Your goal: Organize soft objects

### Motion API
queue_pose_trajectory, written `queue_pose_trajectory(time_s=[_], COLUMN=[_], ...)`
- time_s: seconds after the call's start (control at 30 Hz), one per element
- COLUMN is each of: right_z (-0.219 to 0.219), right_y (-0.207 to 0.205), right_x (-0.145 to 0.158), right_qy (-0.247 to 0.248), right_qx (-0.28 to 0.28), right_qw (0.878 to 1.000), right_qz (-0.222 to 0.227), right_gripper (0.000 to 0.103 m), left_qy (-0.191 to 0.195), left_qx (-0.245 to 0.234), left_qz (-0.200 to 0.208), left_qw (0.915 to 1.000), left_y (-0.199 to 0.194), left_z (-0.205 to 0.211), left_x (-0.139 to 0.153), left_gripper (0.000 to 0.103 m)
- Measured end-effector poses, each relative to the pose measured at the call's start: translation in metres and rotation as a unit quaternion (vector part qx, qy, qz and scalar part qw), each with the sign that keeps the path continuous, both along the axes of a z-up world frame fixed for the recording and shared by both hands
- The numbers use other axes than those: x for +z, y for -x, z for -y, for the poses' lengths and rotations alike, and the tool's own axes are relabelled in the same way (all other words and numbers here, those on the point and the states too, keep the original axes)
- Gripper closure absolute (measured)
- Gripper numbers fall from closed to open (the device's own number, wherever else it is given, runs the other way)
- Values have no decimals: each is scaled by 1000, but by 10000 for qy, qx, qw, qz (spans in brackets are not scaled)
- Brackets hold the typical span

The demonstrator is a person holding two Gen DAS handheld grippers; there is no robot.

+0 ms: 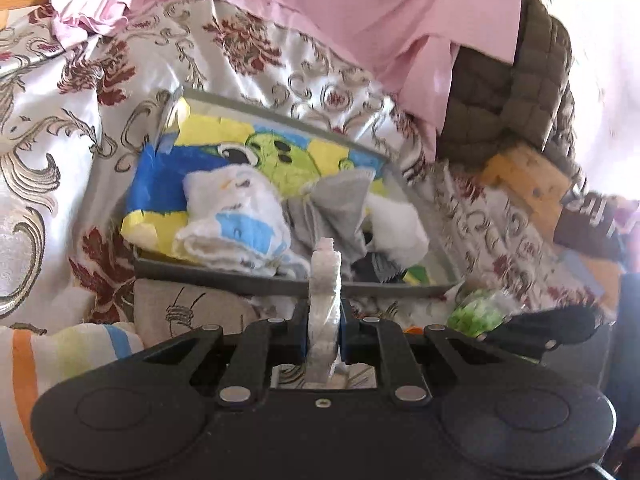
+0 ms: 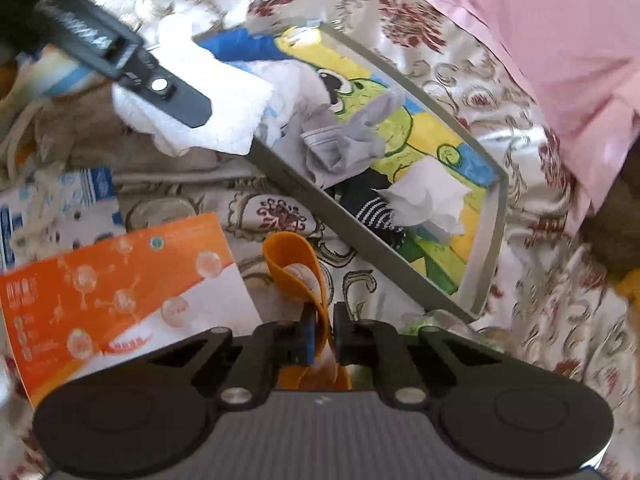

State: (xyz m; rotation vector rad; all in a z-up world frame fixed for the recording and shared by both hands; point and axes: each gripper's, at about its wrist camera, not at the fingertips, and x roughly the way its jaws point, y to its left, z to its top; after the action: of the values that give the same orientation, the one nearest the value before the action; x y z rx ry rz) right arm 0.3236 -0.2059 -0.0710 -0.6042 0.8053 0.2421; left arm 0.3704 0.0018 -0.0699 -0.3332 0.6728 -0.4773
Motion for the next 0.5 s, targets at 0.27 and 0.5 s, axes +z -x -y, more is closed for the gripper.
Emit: queue_pose_trajectory(time_s=[0.27, 0.5], right_z=[12, 22], right_y=[4, 8], right_x=[10, 19], right_qy=[-549, -933], right_qx=[-375, -499], right_qw=[9976, 9930], right_qz=[179, 526], right_gripper=[95, 95], left_qy=[-47, -137], left_qx=[203, 294], left_qz=[162, 224], left_qw=[9997, 9992], left_y=[29, 52], left_z=[4, 7], left_x=[18, 26], left_gripper=[88, 88])
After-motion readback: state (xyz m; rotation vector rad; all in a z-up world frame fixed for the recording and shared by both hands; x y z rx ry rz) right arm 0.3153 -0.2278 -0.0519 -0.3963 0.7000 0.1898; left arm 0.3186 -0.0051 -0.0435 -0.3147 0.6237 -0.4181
